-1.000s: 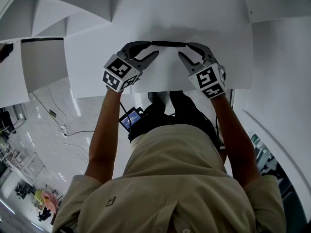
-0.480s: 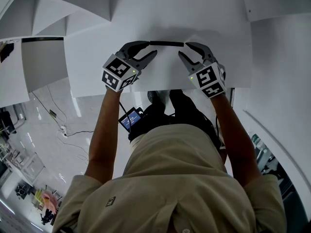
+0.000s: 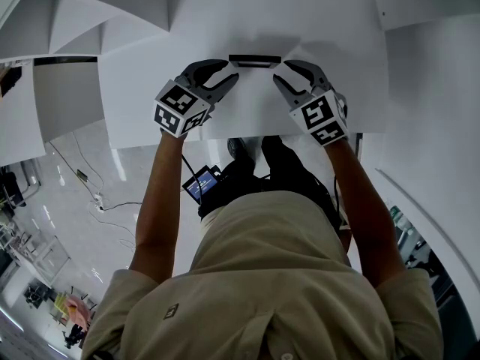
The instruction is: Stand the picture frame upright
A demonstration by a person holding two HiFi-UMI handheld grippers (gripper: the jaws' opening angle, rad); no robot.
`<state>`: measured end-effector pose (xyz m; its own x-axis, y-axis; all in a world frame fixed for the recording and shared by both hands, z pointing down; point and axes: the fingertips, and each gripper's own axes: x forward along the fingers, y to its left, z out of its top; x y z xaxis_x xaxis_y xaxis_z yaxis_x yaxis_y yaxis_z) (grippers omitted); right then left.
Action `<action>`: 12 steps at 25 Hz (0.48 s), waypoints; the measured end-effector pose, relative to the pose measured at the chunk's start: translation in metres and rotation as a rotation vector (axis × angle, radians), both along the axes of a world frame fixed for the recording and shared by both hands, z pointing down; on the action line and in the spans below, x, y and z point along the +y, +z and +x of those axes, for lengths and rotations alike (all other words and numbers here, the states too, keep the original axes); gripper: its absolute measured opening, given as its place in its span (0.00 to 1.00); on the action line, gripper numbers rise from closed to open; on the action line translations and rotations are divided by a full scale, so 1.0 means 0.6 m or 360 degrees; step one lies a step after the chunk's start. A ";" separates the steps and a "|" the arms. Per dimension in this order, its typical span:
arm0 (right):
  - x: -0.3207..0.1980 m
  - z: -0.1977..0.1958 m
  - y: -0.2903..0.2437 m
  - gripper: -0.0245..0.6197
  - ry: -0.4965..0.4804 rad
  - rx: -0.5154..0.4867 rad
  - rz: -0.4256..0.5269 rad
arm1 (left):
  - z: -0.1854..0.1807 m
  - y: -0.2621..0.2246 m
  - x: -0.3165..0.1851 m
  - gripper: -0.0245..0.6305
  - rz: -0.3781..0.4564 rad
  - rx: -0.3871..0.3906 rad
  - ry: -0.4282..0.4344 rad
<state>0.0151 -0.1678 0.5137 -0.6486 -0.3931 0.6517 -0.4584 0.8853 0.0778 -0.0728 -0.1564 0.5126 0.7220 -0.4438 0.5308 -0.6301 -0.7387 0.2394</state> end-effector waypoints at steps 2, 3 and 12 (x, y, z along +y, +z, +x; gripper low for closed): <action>-0.013 -0.007 0.007 0.27 0.0008 -0.0066 -0.0077 | 0.003 0.003 -0.005 0.24 -0.0006 0.0013 0.0003; -0.027 -0.011 0.012 0.29 0.0023 -0.0109 -0.0122 | 0.005 0.004 -0.011 0.24 -0.0008 0.0020 0.0003; -0.038 -0.037 0.002 0.33 -0.0140 -0.0169 -0.0103 | 0.006 0.002 -0.016 0.24 0.0001 0.0003 0.0017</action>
<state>-0.0073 -0.1905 0.5148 -0.7455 -0.2909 0.5997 -0.3812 0.9241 -0.0256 -0.0693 -0.1663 0.5136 0.7277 -0.4367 0.5290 -0.6218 -0.7455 0.2399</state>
